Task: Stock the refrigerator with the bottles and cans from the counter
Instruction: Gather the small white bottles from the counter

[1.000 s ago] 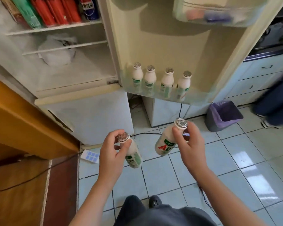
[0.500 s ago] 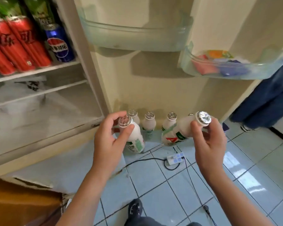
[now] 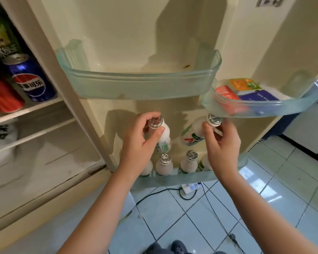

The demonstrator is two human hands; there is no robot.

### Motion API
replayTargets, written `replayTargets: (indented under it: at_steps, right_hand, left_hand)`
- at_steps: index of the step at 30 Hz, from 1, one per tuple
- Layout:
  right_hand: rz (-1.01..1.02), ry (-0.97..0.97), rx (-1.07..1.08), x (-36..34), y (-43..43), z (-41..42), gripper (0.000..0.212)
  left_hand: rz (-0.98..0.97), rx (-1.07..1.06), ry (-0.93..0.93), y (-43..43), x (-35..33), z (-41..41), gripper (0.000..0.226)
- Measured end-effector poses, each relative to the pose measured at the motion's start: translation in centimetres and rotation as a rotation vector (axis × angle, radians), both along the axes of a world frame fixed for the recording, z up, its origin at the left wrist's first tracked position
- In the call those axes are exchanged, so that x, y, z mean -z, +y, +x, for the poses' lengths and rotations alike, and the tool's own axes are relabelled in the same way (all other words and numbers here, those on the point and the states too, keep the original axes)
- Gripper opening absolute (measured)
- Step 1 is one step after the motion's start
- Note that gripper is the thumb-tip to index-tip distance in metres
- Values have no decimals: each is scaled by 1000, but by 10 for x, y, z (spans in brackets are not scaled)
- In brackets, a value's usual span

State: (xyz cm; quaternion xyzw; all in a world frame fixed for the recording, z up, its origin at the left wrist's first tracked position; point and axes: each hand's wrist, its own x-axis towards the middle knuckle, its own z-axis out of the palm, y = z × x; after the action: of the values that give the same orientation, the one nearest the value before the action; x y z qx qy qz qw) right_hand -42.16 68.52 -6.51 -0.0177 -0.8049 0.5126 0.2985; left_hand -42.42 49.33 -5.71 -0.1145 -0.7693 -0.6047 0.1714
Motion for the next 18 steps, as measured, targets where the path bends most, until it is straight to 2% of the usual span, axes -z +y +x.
replayTargets:
  at_steps: [6,12,18]
  right_hand:
    - [278,-267,-136,15,21,-30,27]
    - [559,-401,-132,22,33,-43,37]
    - [596,-512,-235,35,44,-50,41]
  left_hand:
    - [-149,44,-105,14,23,-20,27]
    - [-362,66,-149,25,40,-30,22]
    - [-517,95,-234,30,49,-30,29]
